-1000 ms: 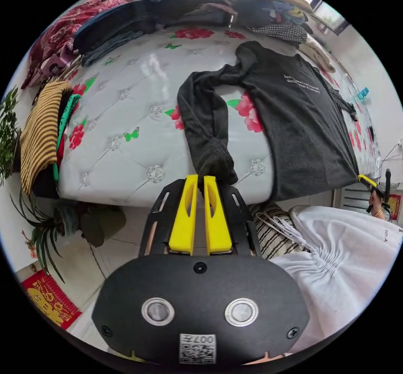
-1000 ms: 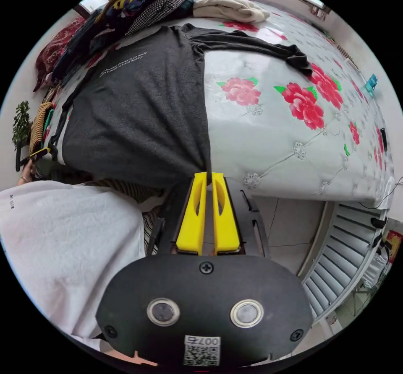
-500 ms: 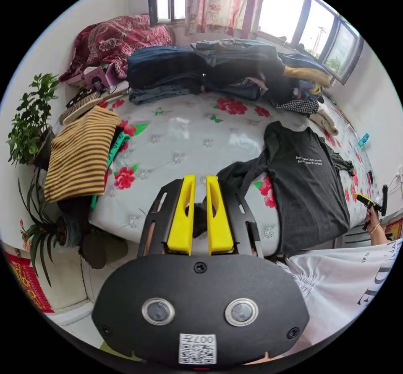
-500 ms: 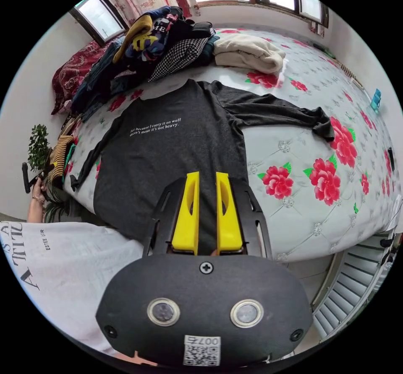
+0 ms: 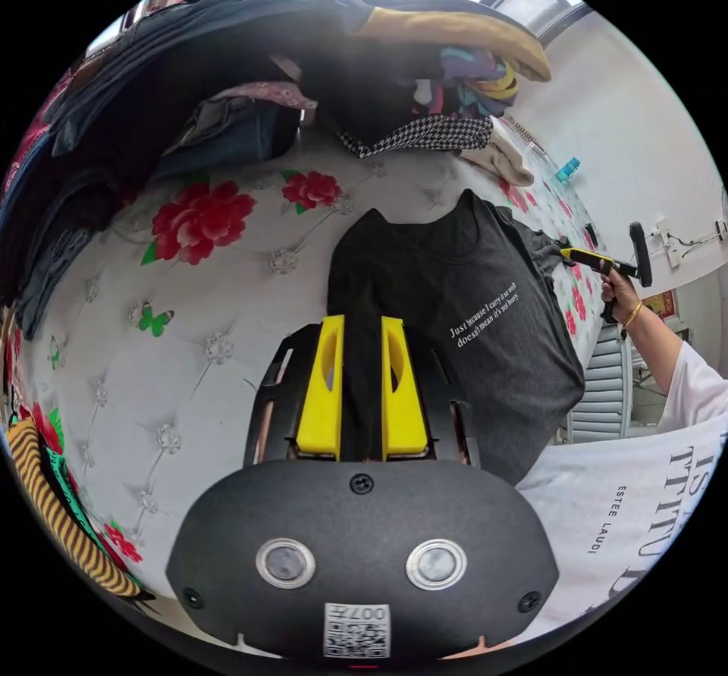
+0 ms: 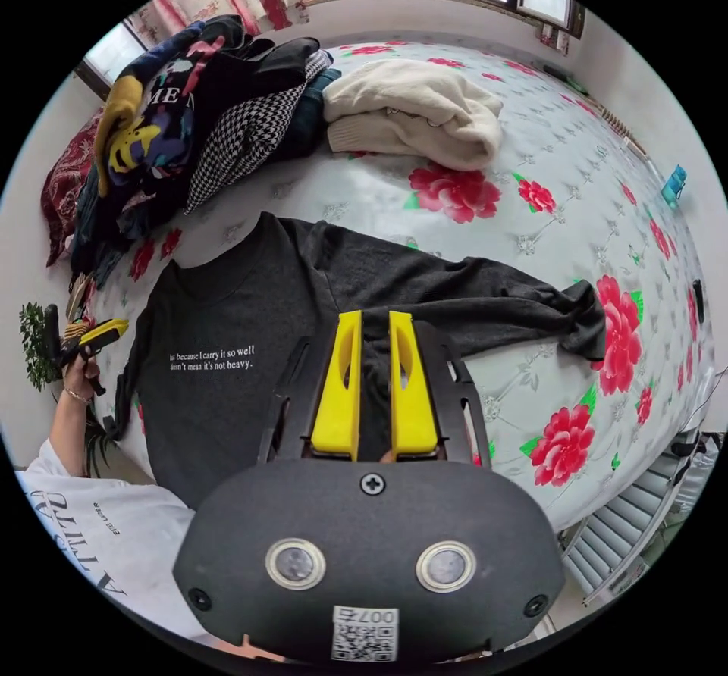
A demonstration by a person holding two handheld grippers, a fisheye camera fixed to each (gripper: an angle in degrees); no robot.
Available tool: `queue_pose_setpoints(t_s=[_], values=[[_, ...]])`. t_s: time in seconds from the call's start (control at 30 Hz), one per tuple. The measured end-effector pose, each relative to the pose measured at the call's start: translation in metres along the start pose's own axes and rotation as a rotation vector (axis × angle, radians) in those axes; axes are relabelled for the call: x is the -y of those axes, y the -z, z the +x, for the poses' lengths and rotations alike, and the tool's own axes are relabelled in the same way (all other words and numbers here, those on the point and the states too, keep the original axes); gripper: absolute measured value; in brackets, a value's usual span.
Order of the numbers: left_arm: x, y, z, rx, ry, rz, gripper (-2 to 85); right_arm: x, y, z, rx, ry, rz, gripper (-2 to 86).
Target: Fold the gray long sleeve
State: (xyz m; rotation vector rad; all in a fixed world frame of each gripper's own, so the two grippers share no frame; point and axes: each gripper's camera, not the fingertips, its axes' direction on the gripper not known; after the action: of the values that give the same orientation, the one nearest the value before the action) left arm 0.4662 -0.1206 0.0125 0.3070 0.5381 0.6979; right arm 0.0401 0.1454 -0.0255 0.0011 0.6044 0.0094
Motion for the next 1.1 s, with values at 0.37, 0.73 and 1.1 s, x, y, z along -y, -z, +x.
queue_pose_setpoints(t_s=[0.37,0.73,1.1], values=[[0.044,-0.079,0.041,0.329,-0.123,-0.129,0.0,0.016,-0.075,0.011,-0.315,0.255,0.045,0.6],[0.059,-0.084,0.031,0.248,0.037,-0.034,2.5,0.001,-0.031,0.094,-0.130,0.008,0.123,-0.1],[0.000,-0.031,0.017,0.204,0.141,0.017,2.9,0.049,-0.047,-0.058,0.069,0.463,0.170,1.2]])
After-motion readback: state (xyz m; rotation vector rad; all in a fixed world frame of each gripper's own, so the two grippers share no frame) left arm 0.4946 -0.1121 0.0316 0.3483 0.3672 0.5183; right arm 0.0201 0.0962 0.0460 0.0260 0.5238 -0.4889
